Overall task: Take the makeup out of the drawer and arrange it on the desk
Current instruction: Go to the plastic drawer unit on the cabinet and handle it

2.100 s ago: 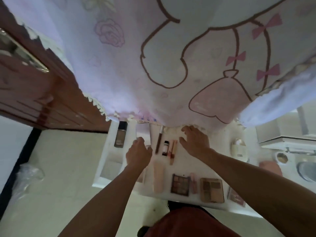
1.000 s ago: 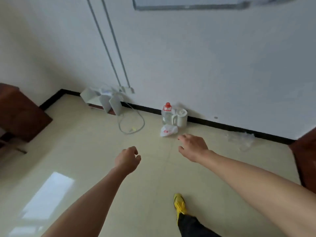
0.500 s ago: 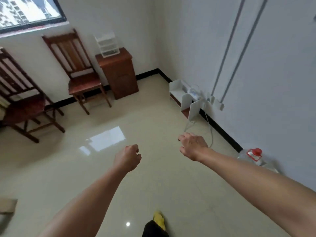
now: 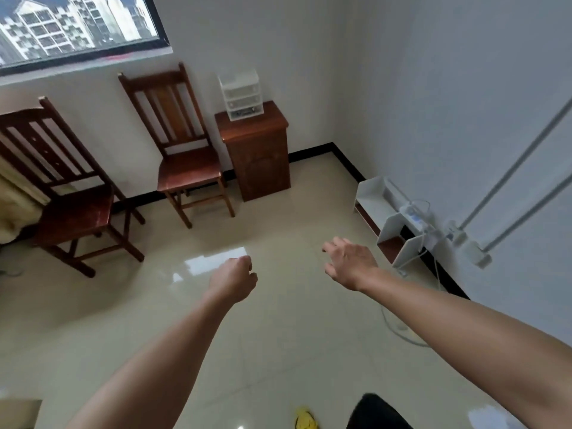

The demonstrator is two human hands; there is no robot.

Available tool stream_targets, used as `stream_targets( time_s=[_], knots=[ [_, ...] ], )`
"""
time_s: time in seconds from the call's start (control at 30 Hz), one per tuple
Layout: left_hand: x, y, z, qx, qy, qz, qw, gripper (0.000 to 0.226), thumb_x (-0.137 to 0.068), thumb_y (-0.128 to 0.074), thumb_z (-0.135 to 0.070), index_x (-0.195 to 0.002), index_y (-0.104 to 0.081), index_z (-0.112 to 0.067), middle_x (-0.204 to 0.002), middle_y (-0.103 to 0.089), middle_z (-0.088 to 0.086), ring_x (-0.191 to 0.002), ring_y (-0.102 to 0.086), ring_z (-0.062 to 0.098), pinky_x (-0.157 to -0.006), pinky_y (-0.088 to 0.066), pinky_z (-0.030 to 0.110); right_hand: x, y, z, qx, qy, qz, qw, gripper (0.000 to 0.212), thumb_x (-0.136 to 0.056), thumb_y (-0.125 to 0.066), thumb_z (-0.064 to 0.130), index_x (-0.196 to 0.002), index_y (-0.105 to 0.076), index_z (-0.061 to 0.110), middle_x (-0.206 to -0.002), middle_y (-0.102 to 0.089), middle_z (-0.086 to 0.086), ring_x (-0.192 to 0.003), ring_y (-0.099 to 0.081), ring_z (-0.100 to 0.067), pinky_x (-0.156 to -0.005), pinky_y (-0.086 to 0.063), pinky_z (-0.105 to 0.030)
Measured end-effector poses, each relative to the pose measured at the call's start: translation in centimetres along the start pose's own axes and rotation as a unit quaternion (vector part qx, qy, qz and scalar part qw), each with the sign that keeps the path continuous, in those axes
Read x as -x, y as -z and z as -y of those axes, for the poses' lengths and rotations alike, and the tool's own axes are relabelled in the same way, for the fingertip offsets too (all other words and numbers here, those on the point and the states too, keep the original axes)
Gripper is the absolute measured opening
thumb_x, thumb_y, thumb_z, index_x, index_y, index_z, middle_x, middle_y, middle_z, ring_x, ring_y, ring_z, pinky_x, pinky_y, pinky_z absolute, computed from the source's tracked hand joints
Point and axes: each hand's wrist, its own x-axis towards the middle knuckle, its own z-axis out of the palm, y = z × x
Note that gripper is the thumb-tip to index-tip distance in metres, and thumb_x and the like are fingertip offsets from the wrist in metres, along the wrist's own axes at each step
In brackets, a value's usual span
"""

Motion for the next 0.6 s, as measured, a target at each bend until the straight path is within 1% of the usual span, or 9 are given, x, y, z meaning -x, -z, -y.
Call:
stream_targets(
  time_s=[0.07,0.13,0.27,0.37,0.43,0.53,0.6],
  knots=[
    [-4.1,1.3,-0.1,0.002,-0.006,0.0,1.0,0.029,-0.093,-0.052,-0.031,-0.117,-0.057,-0.016,-0.111,-0.063,0.006,-0.104,-0.056,0.025,-0.073,-0.041,0.028,-4.2,0.9,-0.8,0.006,-0.004,0.001,1.0,0.037,-0.095,-0.047,0.031,-0.129,-0.051,0.018,-0.122,-0.055,-0.005,-0.11,-0.054,-0.024,-0.081,-0.044,-0.035],
    [-8.3,2.4,-0.3,0.006,-0.009,-0.001,1.0,0.028,-0.094,-0.052,-0.032,-0.117,-0.057,-0.017,-0.112,-0.063,0.006,-0.105,-0.057,0.024,-0.071,-0.039,0.027,-8.8,1.6,-1.9,0.003,-0.013,0.007,1.0,0.037,-0.095,-0.047,0.031,-0.129,-0.05,0.019,-0.123,-0.054,-0.005,-0.112,-0.053,-0.024,-0.083,-0.044,-0.035],
    [-16.9,3.8,-0.3,0.005,-0.002,0.001,1.0,0.026,-0.093,-0.052,-0.033,-0.113,-0.058,-0.017,-0.11,-0.062,0.006,-0.104,-0.057,0.026,-0.07,-0.04,0.028,-18.4,1.8,-4.2,0.002,-0.01,0.015,1.0,0.035,-0.095,-0.047,0.032,-0.128,-0.05,0.02,-0.124,-0.054,-0.004,-0.113,-0.053,-0.025,-0.084,-0.044,-0.035],
    [-24.5,5.8,-0.2,0.014,0.022,-0.008,1.0,0.022,-0.09,-0.051,-0.029,-0.104,-0.059,-0.015,-0.104,-0.062,0.006,-0.095,-0.058,0.027,-0.071,-0.044,0.03,-26.7,2.4,-6.1,-0.005,0.001,0.005,1.0,0.035,-0.095,-0.049,0.033,-0.127,-0.05,0.02,-0.124,-0.054,-0.004,-0.114,-0.053,-0.025,-0.087,-0.045,-0.035],
    [-29.8,7.7,-0.1,0.028,0.044,-0.015,0.999,0.02,-0.088,-0.052,-0.028,-0.1,-0.059,-0.014,-0.099,-0.063,0.005,-0.089,-0.058,0.027,-0.068,-0.045,0.03,-32.5,3.7,-7.5,-0.019,0.007,0.002,1.0,0.035,-0.095,-0.049,0.034,-0.127,-0.051,0.02,-0.124,-0.055,-0.004,-0.113,-0.054,-0.024,-0.088,-0.045,-0.035],
    [-36.7,10.3,0.1,0.05,0.067,-0.031,0.996,0.018,-0.086,-0.052,-0.027,-0.096,-0.058,-0.014,-0.095,-0.064,0.004,-0.088,-0.059,0.028,-0.067,-0.045,0.03,-40.5,6.2,-9.0,-0.018,0.007,-0.013,1.0,0.035,-0.096,-0.049,0.035,-0.128,-0.051,0.021,-0.124,-0.055,-0.004,-0.115,-0.054,-0.024,-0.087,-0.045,-0.034],
    [-40.3,11.5,0.4,0.053,0.079,-0.034,0.995,0.018,-0.084,-0.052,-0.027,-0.096,-0.059,-0.015,-0.095,-0.064,0.004,-0.089,-0.059,0.029,-0.067,-0.045,0.03,-44.8,7.4,-9.5,-0.021,0.003,-0.009,1.0,0.034,-0.095,-0.05,0.035,-0.126,-0.052,0.021,-0.123,-0.056,-0.004,-0.115,-0.054,-0.024,-0.087,-0.045,-0.034]
  ],
)
